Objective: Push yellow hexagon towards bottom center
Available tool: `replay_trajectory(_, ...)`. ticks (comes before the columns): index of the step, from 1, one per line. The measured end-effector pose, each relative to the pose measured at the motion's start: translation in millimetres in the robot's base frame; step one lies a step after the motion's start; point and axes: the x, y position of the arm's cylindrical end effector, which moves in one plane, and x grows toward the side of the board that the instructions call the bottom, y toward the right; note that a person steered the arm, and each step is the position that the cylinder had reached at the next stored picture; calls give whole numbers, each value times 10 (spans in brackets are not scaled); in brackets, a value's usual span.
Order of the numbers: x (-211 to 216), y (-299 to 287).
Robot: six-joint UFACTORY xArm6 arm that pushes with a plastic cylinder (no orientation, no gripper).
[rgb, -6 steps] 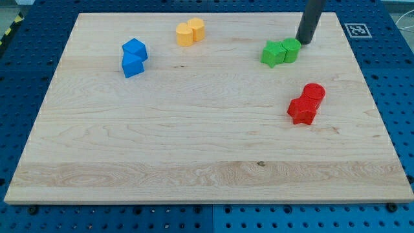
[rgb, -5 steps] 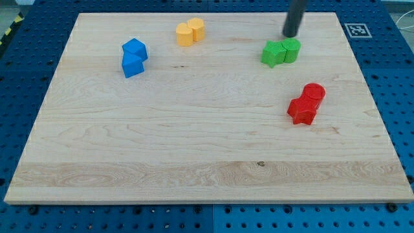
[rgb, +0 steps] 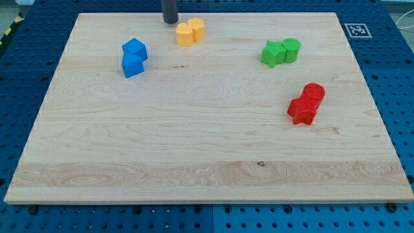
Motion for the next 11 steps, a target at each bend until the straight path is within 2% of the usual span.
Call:
replay_trajectory(2,367,388)
replay_trajectory(5,529,761)
replay_trajectory(7,224,1183)
replay_trajectory(8,493,1064)
replay_trajectory(9,906,696)
replay_trajectory(11,1181,664)
